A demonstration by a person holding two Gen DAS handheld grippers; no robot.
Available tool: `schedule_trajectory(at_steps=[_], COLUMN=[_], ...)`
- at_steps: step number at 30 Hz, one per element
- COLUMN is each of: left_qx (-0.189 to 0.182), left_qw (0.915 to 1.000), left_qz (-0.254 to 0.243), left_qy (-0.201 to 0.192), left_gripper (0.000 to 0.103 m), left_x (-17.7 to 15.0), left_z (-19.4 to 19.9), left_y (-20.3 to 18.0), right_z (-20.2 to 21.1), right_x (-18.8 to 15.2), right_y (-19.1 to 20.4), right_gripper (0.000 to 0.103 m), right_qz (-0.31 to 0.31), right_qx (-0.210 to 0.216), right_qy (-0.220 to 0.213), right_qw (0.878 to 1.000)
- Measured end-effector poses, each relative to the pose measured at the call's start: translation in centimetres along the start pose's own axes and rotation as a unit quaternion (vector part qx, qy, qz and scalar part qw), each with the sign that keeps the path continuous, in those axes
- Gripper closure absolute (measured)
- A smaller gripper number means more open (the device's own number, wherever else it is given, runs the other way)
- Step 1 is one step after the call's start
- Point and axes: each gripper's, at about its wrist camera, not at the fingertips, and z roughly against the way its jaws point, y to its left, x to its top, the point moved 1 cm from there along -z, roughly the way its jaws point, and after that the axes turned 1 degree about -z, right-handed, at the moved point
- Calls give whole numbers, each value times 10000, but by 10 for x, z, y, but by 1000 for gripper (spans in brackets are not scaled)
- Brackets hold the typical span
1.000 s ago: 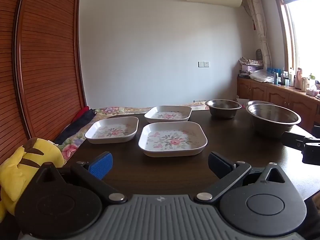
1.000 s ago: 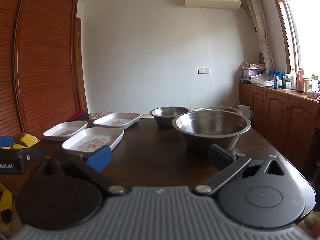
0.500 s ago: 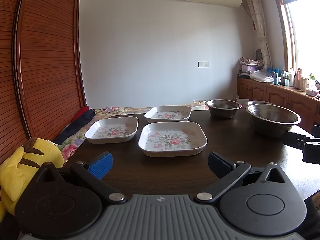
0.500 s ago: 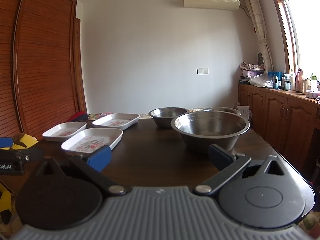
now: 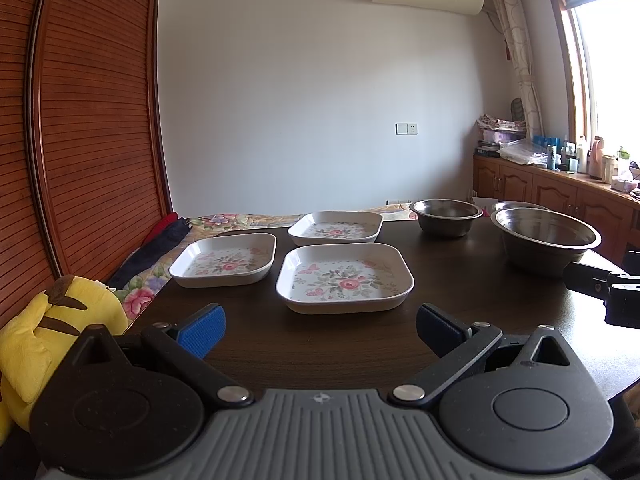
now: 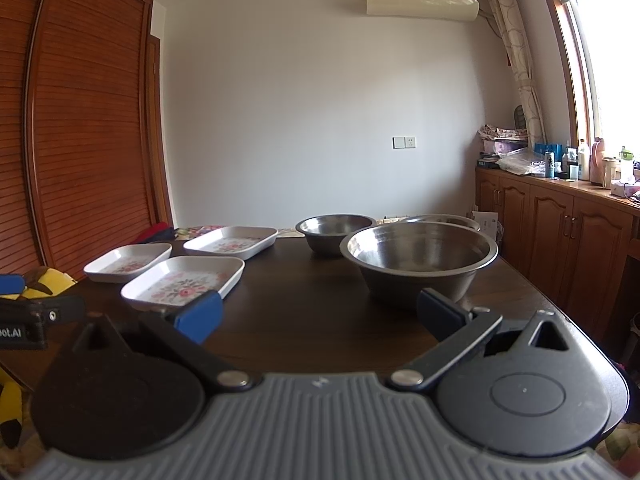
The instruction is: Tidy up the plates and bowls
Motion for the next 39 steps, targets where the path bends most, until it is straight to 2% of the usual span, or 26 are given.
schedule_trajectory(at_steps=[39], left_qx=[0], left_qw=[10000], left_qz=[-4], left_qy=[3], left_gripper=[0], left_x=[0], left_z=[-2], left_y=[-2], right_z=[2], right_x=[1], right_y=[-3], right_gripper=[0], right_qz=[-3], right_qx=[-20], right_qy=[-8], right_qw=[10000])
